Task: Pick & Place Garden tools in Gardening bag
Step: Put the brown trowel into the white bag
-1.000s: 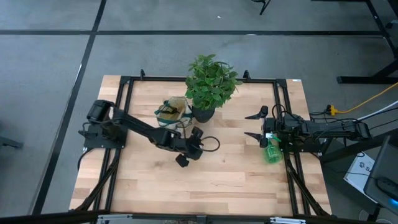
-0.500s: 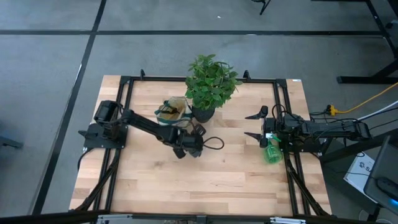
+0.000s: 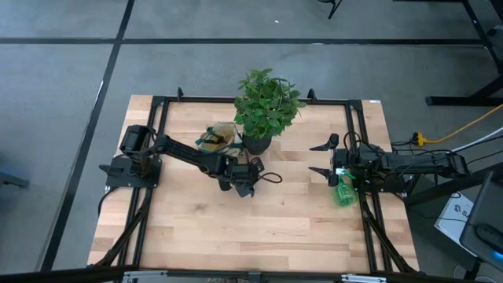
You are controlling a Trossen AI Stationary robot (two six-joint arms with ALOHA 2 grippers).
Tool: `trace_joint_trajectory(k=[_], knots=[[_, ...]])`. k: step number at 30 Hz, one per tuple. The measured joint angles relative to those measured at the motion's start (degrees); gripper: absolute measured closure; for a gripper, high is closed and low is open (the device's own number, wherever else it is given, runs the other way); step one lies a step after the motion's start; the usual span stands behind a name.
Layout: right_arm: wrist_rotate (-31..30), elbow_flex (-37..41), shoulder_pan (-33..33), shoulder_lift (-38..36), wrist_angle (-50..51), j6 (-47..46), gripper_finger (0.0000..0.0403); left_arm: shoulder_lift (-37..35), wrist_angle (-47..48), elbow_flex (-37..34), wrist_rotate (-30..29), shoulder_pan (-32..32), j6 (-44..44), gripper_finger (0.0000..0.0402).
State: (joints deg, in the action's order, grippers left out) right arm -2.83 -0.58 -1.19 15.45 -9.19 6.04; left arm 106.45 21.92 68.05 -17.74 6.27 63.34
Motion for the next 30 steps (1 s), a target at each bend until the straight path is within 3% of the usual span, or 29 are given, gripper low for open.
trace_joint_trajectory(k=[15,20,25,30], knots=[[0.0,0.0,0.0,0.0,0.0,0.0,0.0062,1.9,1.1,0.0,4.8,-2.0,3.7,0.0258],[-0.1,0.0,0.0,0.0,0.0,0.0,0.0062,5.6,0.6,0.6,2.2,-1.8,7.1,0.0258],[-0.1,0.0,0.0,0.0,0.0,0.0,0.0062,6.8,0.3,0.9,2.3,-1.8,6.9,0.0259],[-0.1,0.0,0.0,0.0,0.0,0.0,0.0062,6.5,0.7,0.8,6.0,-2.1,-0.4,0.0259]])
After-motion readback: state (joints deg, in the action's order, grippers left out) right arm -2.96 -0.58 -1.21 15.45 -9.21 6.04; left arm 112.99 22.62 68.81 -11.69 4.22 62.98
